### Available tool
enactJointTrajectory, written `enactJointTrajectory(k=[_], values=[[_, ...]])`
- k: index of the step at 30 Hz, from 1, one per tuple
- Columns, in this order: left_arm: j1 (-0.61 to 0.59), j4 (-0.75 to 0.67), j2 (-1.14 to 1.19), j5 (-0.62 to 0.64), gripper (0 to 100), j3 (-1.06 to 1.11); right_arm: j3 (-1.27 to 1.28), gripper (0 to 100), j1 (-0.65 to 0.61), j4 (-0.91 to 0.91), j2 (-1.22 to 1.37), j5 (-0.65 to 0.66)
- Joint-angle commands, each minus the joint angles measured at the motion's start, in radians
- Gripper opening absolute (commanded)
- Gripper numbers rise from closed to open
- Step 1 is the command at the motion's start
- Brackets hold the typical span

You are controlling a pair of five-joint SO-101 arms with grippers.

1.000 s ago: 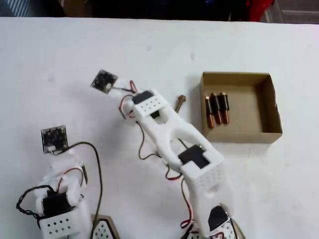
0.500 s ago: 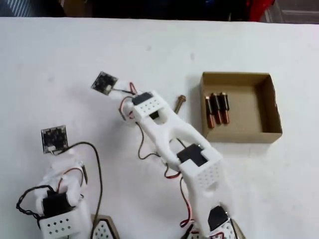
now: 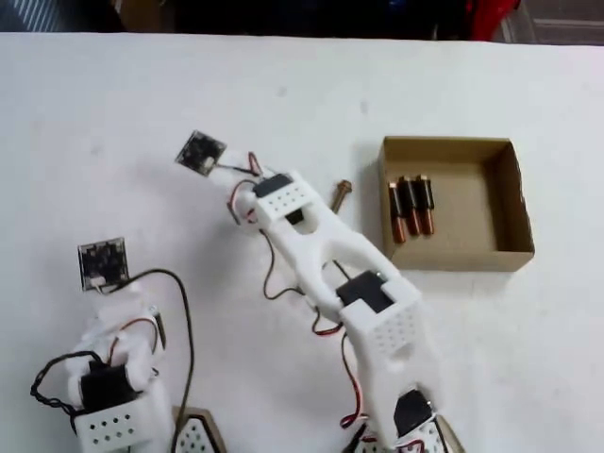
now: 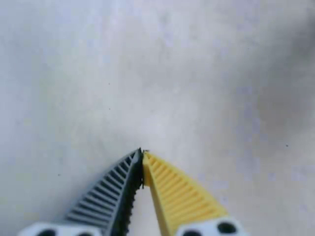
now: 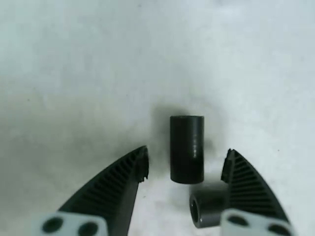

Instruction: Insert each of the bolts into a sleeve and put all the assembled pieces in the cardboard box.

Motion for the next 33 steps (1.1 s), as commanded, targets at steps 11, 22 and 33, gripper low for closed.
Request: enactJointTrajectory(k=[11, 22, 33], values=[[-0.012, 0.009, -0.008, -0.009, 2, -0.002, -0.031, 4.1, 0.025, -0.022, -0.013, 0.003], [-0.012, 0.009, -0.008, -0.009, 2, -0.002, -0.035, 1.7, 0.019, 0.077, -0.038, 0.003], [-0.012, 0.009, -0.008, -0.009, 2, -0.002, -0.029, 1.8, -0.018, 0.329, -0.320, 0.003]])
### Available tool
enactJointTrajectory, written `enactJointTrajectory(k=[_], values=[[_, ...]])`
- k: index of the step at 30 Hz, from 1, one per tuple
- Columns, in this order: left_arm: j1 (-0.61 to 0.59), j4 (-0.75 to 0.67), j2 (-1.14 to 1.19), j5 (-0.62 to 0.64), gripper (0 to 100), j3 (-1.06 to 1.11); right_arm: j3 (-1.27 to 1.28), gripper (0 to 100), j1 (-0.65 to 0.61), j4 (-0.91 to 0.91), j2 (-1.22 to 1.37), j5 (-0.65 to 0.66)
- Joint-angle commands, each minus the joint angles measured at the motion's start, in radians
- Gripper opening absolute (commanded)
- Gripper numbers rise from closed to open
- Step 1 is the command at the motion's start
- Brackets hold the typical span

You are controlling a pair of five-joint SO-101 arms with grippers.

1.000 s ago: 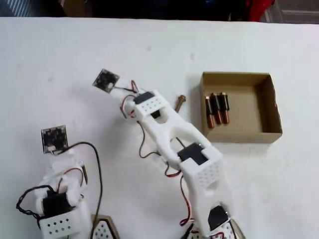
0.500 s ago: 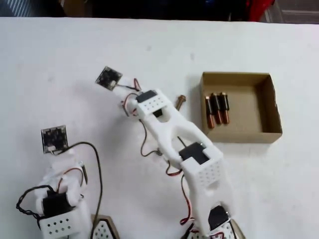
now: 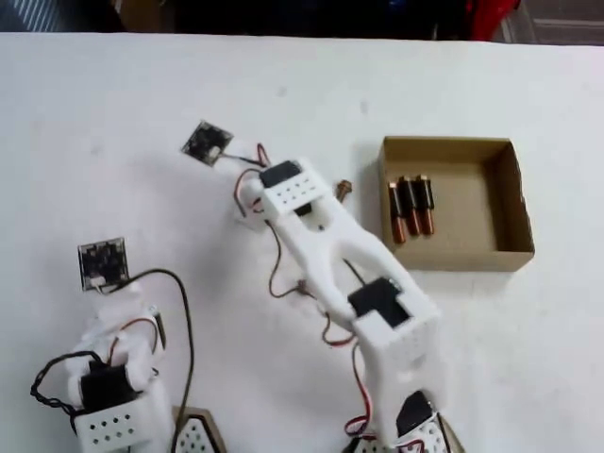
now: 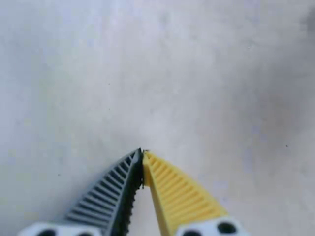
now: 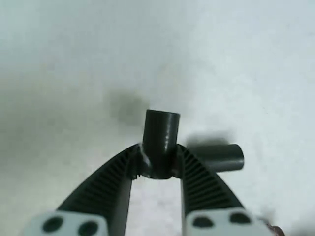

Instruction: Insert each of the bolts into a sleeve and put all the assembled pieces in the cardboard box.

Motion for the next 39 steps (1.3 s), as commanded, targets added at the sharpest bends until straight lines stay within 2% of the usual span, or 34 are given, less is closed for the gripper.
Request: enactJointTrajectory(k=[1, 9, 13, 18, 28, 39], values=[[-0.012, 0.009, -0.008, -0.009, 2, -0.002, -0.020, 1.8, -0.042, 0.134, -0.208, 0.003], [-0.012, 0.009, -0.008, -0.009, 2, -0.002, -0.005, 1.8, -0.097, 0.421, -0.432, 0.003], [-0.012, 0.009, -0.008, -0.009, 2, -0.002, 0.103, 1.8, -0.093, 0.443, -0.530, 0.009], [-0.012, 0.009, -0.008, -0.009, 2, -0.002, 0.336, 1.8, -0.073, 0.338, -0.654, 0.011], [-0.012, 0.009, -0.008, -0.009, 2, -0.002, 0.746, 1.7, -0.035, 0.002, -0.875, 0.009], [-0.012, 0.009, -0.008, -0.009, 2, -0.002, 0.772, 1.8, -0.035, -0.168, -0.670, 0.002]])
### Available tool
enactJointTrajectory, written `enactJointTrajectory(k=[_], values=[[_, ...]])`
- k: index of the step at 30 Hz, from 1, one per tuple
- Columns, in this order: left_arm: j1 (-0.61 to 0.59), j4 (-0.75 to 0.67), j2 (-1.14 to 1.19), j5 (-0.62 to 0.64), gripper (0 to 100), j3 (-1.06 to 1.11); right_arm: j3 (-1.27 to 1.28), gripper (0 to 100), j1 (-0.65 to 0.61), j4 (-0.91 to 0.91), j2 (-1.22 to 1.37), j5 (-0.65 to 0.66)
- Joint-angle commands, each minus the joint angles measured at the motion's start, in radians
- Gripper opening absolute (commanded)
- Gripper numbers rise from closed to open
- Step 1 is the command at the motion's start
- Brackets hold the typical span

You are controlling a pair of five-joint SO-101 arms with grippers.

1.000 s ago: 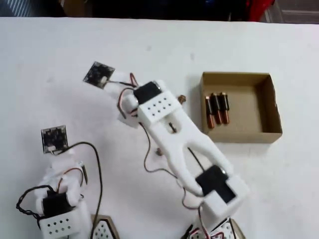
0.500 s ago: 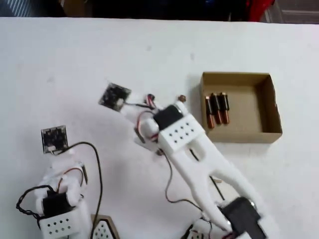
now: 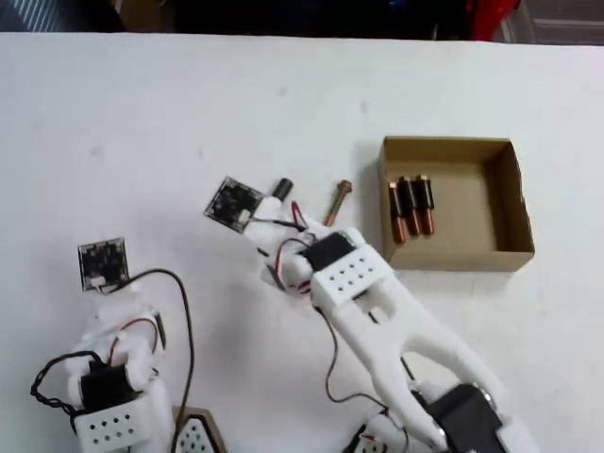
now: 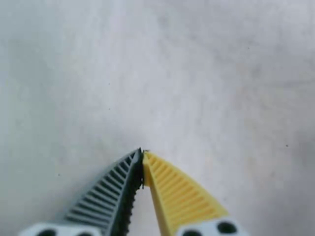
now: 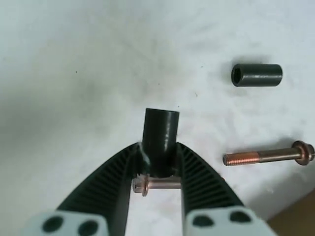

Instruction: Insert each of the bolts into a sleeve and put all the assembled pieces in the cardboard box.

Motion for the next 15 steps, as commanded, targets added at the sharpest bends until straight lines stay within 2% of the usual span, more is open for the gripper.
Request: enactJointTrajectory(k=[1, 10, 15], values=[[-0.012, 0.009, -0.008, -0.009, 2, -0.002, -0.011, 1.8, 0.012, -0.087, 0.099, 0.000], [-0.012, 0.009, -0.008, -0.009, 2, -0.002, -0.020, 2.4, 0.010, -0.217, 0.302, 0.000], [-0.012, 0.009, -0.008, -0.009, 2, -0.002, -0.034, 10.3, 0.013, -0.209, 0.325, 0.000]])
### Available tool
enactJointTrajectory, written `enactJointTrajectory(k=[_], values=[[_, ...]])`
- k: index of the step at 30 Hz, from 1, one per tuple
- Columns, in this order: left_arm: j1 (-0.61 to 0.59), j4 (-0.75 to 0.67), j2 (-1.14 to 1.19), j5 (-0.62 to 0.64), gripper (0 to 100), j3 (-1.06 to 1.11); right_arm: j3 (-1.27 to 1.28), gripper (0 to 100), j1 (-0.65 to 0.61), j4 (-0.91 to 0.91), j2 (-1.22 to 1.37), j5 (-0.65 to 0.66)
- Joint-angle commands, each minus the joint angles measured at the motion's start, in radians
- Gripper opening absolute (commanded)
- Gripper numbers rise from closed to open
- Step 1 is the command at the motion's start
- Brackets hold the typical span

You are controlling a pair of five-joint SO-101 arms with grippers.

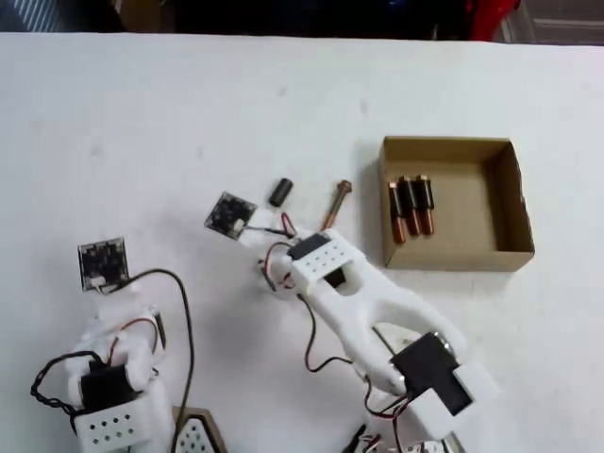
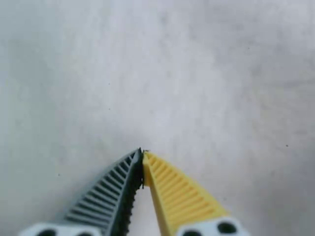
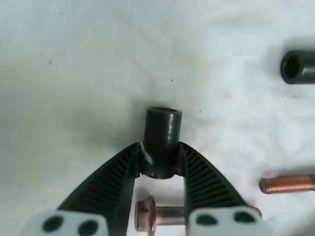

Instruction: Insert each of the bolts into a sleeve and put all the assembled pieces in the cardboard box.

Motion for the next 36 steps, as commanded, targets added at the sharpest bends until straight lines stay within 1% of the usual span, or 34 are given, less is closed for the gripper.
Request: enactJointTrajectory(k=[1, 6, 16, 28, 36], values=[[-0.012, 0.009, -0.008, -0.009, 2, -0.002, -0.034, 10.2, 0.007, -0.013, -0.004, 0.002], [-0.012, 0.009, -0.008, -0.009, 2, -0.002, -0.066, 10.1, 0.002, 0.005, -0.005, 0.003], [-0.012, 0.009, -0.008, -0.009, 2, -0.002, -0.215, 10.1, 0.001, 0.191, 0.005, 0.003], [-0.012, 0.009, -0.008, -0.009, 2, -0.002, -0.216, 10.1, -0.001, 0.193, 0.007, 0.005], [-0.012, 0.009, -0.008, -0.009, 2, -0.002, -0.216, 10.1, -0.053, 0.193, 0.010, 0.003]])
